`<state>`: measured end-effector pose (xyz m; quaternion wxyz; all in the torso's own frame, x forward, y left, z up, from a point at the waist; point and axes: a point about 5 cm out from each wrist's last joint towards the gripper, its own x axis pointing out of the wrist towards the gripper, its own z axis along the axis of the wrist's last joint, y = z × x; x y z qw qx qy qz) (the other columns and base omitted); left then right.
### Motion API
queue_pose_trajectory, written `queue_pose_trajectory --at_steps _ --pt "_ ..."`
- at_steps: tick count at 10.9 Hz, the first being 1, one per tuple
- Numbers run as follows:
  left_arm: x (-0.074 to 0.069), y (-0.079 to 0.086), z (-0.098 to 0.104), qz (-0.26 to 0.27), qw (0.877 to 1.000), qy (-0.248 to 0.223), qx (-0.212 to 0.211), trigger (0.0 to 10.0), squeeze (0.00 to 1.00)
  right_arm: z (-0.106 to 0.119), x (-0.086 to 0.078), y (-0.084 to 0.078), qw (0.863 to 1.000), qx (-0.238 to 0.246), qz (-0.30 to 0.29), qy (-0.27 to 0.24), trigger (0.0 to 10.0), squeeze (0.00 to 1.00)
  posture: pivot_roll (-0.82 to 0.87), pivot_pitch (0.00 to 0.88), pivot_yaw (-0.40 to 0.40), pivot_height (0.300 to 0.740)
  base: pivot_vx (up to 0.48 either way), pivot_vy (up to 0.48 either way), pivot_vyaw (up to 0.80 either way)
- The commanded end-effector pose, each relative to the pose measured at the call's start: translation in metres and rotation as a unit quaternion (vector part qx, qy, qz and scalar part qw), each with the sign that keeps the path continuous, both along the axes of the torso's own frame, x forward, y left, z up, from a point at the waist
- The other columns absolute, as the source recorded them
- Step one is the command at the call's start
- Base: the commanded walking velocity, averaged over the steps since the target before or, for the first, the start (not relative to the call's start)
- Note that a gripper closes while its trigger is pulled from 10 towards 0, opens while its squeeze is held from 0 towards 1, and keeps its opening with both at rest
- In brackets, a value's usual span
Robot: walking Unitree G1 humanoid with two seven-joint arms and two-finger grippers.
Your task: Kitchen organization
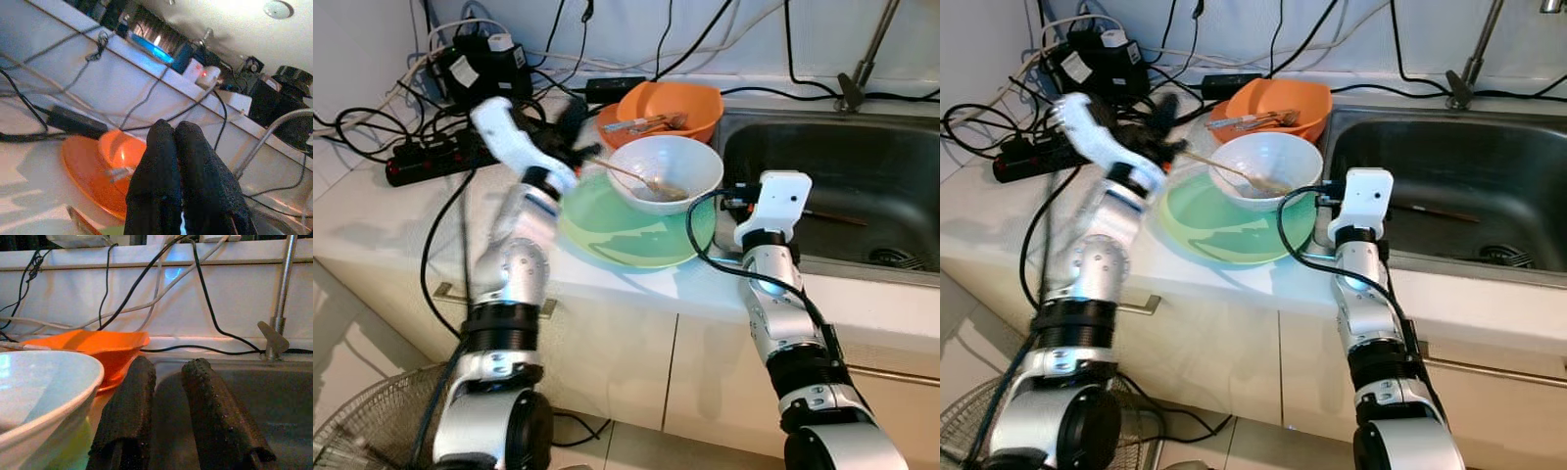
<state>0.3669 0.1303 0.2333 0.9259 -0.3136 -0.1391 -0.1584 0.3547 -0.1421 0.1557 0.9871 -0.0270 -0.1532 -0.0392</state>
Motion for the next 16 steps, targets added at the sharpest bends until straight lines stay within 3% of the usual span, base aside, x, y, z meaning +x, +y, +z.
queue_pose_trajectory --at_steps 1,3,5,9,10,11,16 --pt "-0.003 0.02 0.0 0.033 0.999 0.003 -0.01 10.0 1.0 0.0 0.0 0.002 1.0 0.0 0.001 -0.002 10.0 0.0 0.07 0.0 0.107 0.74 0.0 0.0 0.0" --pt "-0.009 0.041 -0.013 0.06 0.998 0.026 -0.016 10.0 1.0 0.0 0.0 0.002 1.0 0.0 0.001 -0.001 10.0 0.0 0.07 0.0 0.107 0.74 0.0 0.0 0.0" --pt "-0.013 0.034 -0.026 0.04 0.998 0.049 -0.014 10.0 1.0 0.0 0.002 0.003 1.0 0.0 0.004 0.0 10.0 0.0 0.08 0.0 0.104 0.74 0.0 0.0 0.0" --pt "-0.011 0.014 -0.03 -0.002 0.998 0.057 -0.013 10.0 1.0 0.002 0.002 0.008 1.0 -0.007 0.01 -0.005 10.0 0.0 0.07 0.0 0.104 0.74 0.0 0.0 0.0" --pt "-0.011 0.007 -0.035 -0.022 0.998 0.066 -0.01 10.0 0.6 0.001 0.002 0.005 1.0 -0.007 0.007 -0.003 10.0 0.0 0.07 0.0 0.11 0.74 0.0 0.0 0.0" --pt "-0.009 0.003 -0.037 -0.029 0.997 0.076 -0.005 10.0 0.0 0.002 0.003 0.004 1.0 -0.007 0.005 -0.004 10.0 0.0 0.06 0.0 0.114 0.74 0.0 0.0 0.0" --pt "0.016 -0.012 -0.042 -0.028 0.993 0.119 -0.003 10.0 0.0 0.002 0.002 0.006 1.0 -0.004 0.003 -0.007 10.0 0.0 0.05 0.0 0.118 0.74 0.0 0.0 0.0"
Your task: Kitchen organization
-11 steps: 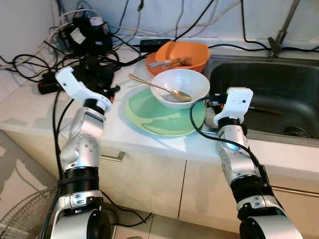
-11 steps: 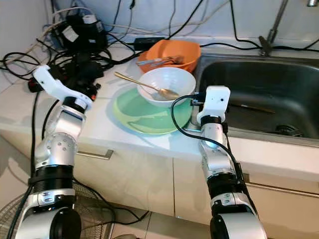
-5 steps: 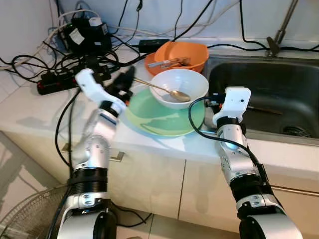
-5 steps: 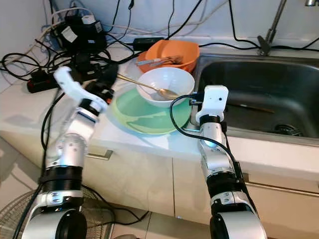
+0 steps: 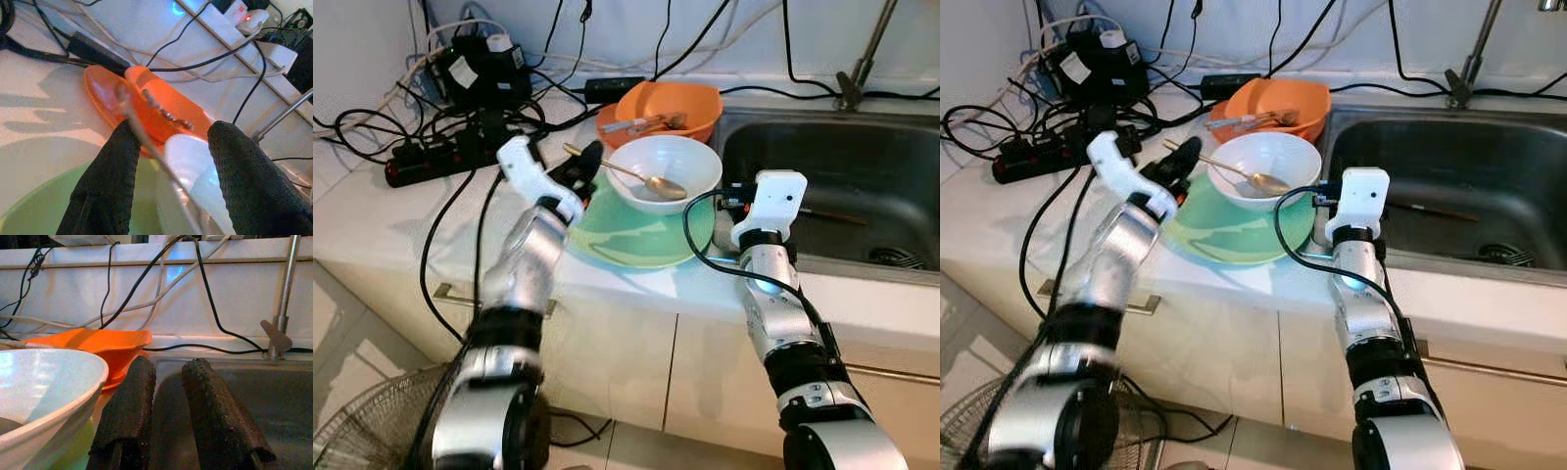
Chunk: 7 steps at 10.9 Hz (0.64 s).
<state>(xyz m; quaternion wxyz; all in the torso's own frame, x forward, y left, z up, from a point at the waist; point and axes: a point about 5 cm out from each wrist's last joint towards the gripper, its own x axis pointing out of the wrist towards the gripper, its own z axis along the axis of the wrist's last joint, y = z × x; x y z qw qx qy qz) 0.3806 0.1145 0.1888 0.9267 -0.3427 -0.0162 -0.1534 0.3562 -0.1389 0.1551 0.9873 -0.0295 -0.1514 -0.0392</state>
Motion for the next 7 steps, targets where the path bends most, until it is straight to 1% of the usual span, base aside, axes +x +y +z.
queue_pose_trajectory --at_steps 1,3,4,5,6,7 --pt "0.004 0.004 0.003 0.01 1.0 -0.002 0.007 10.0 0.0 0.002 0.0 0.003 1.0 -0.001 0.003 -0.008 10.0 0.0 0.05 0.0 0.117 0.74 0.0 0.0 0.0" --pt "0.013 0.004 0.008 0.016 1.0 -0.001 0.007 10.0 0.0 0.003 0.0 0.002 1.0 -0.001 0.003 -0.009 10.0 0.0 0.04 0.0 0.119 0.74 0.0 0.0 0.0" --pt "0.014 0.004 0.008 0.018 1.0 0.0 0.007 10.0 0.0 0.003 0.0 0.002 1.0 -0.001 0.002 -0.01 10.0 0.0 0.04 0.0 0.119 0.74 0.0 0.0 0.0" --pt "0.017 0.006 0.009 0.026 1.0 0.004 0.004 7.6 0.0 0.003 0.0 0.001 1.0 -0.002 0.001 -0.01 10.0 0.0 0.04 0.0 0.117 0.74 0.0 0.0 0.0" --pt "0.019 0.009 0.008 0.034 0.999 0.009 0.004 0.0 0.0 0.003 0.0 0.001 1.0 -0.003 0.0 -0.01 10.0 0.0 0.04 0.0 0.114 0.74 0.0 0.0 0.0" --pt "0.02 0.01 0.007 0.037 0.999 0.009 0.003 0.0 0.0 0.003 0.0 0.0 1.0 -0.004 0.0 -0.009 10.0 0.0 0.04 0.0 0.113 0.74 0.0 0.0 0.0"
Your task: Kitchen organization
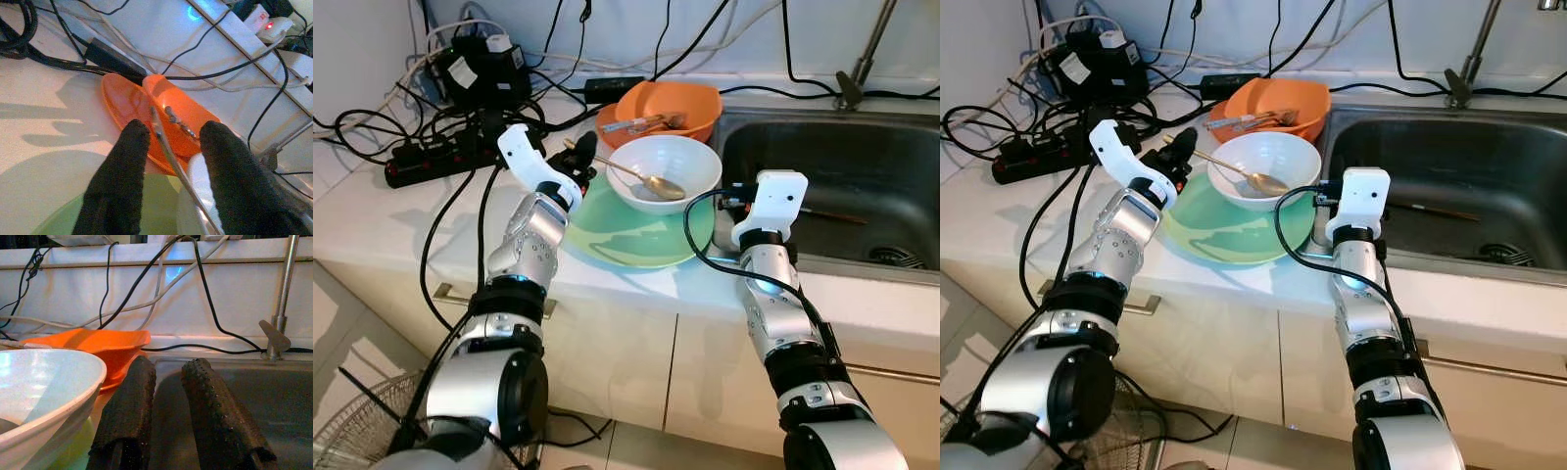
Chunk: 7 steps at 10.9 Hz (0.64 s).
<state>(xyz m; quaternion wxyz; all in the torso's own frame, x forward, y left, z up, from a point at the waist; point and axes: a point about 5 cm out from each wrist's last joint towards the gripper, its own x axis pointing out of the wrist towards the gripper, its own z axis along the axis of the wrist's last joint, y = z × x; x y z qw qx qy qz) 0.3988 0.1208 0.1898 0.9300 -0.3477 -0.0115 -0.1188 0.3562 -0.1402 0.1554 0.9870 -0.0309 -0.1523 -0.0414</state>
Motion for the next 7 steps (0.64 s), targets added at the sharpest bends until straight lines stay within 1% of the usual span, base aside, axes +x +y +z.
queue_pose_trajectory --at_steps 1,7 --pt "0.0026 0.0033 0.0063 0.006 1.0 -0.01 0.005 0.0 0.0 0.003 0.0003 0.0009 1.0 -0.004 0.002 -0.007 10.0 0.0 0.04 0.0 0.111 0.74 0.0 0.0 0.0" --pt "0.0023 0.0031 0.0032 -0.006 1.0 -0.014 0.003 0.0 0.0 0.0035 0.0016 0.0026 1.0 -0.004 0.006 -0.005 10.0 0.0 0.05 0.0 0.104 0.74 0.0 0.0 0.0"
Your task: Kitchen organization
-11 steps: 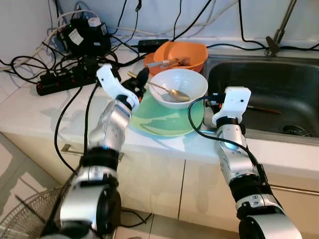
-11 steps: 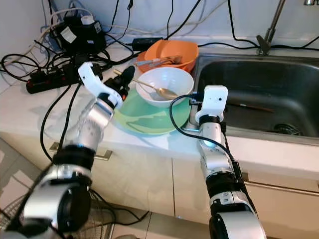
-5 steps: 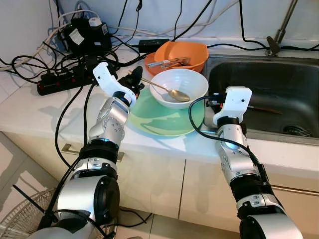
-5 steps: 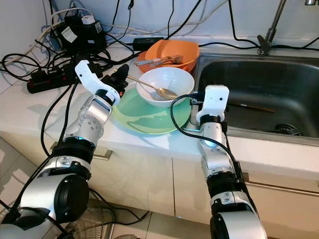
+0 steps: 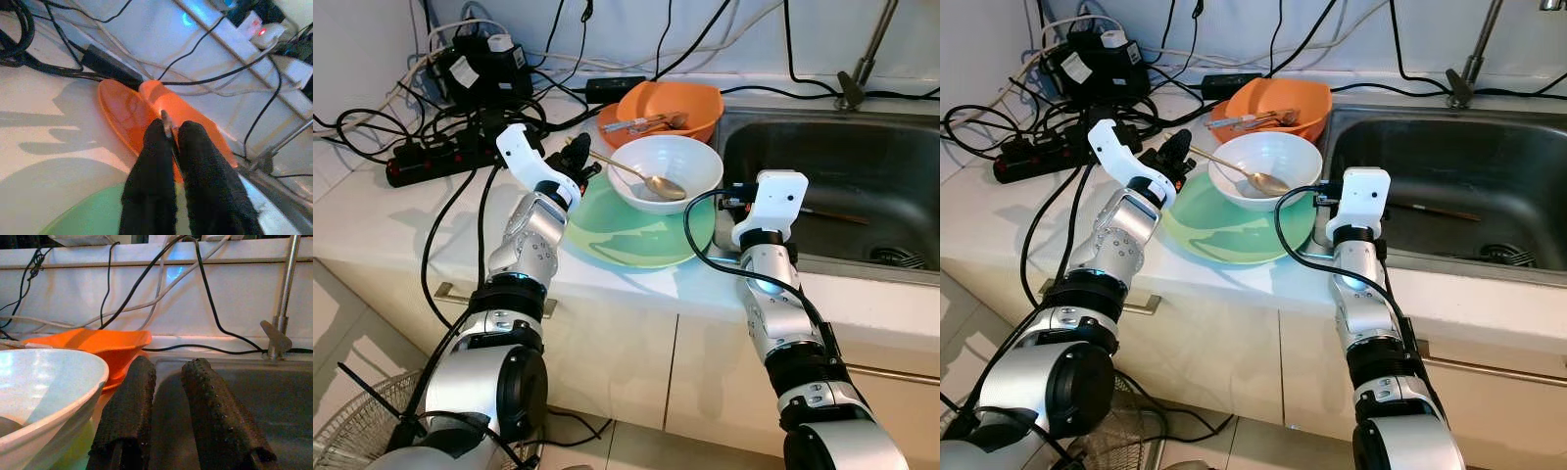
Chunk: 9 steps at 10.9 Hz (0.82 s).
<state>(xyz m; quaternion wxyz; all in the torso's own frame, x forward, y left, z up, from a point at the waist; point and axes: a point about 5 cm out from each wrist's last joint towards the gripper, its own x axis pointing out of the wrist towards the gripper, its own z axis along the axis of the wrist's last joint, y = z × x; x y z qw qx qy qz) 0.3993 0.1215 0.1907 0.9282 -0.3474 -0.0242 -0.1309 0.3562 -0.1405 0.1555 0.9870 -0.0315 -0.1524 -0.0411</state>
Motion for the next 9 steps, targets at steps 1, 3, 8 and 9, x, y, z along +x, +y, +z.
queue_pose_trajectory --at_steps 1,3,8,9 --pt "0.002 0.002 0.004 -0.001 1.0 0.0 0.004 0.0 0.0 0.004 0.002 0.003 1.0 -0.003 0.006 -0.006 10.0 0.0 0.05 0.0 0.105 0.74 0.0 0.0 0.0" --pt "0.002 0.002 0.007 -0.001 1.0 -0.008 -0.003 0.0 0.0 0.004 0.002 0.003 1.0 -0.002 0.006 -0.005 10.0 0.0 0.06 0.0 0.107 0.74 0.0 0.0 0.0" --pt "0.0 0.0 0.017 -0.013 0.999 -0.03 -0.026 0.0 0.0 0.002 0.002 0.005 1.0 0.0 0.007 -0.002 10.0 0.0 0.06 0.0 0.109 0.74 0.0 0.0 0.0" --pt "-0.001 -0.003 0.02 -0.019 0.999 -0.038 -0.034 0.0 0.0 0.002 0.002 0.005 1.0 -0.001 0.006 -0.002 10.0 0.0 0.06 0.0 0.11 0.74 0.0 0.0 0.0"
